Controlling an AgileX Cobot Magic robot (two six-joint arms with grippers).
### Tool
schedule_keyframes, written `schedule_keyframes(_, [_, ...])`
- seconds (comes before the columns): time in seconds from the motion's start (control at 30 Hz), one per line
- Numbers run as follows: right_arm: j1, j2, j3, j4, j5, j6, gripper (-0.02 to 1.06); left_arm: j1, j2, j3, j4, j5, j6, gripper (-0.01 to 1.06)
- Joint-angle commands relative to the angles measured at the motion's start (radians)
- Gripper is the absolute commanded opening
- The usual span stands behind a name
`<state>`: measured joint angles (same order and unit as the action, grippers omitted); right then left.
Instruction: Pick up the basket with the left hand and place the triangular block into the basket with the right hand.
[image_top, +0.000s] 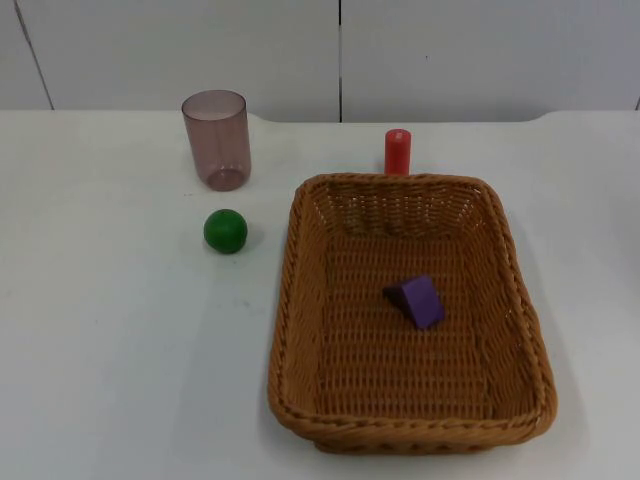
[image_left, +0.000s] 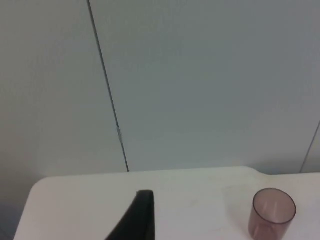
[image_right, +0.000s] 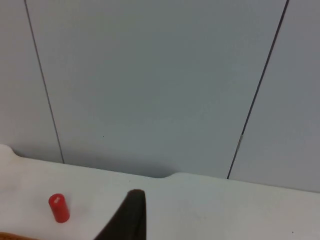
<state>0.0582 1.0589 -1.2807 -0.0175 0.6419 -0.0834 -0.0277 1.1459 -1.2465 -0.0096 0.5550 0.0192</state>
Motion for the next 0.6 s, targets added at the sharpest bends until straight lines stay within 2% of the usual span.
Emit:
schedule_keyframes(0.0, [-0.006,-0.004,0.001,-0.007,-0.013,0.023,1.05,0.006,-0.008,-0.006,0.023,0.016,-0.039,1.05])
schedule_keyframes(0.23, [-0.006,-0.04,0.001,-0.007,-0.018,0.049,1.05,0.006,-0.054,-0.006,0.093,0.023,-0.077,1.05])
schedule_keyframes(0.57, [-0.006,-0.388,0.001,-0.007,-0.026,-0.03,1.05,0.006,-0.383,-0.005,0.156,0.031,-0.077,1.05])
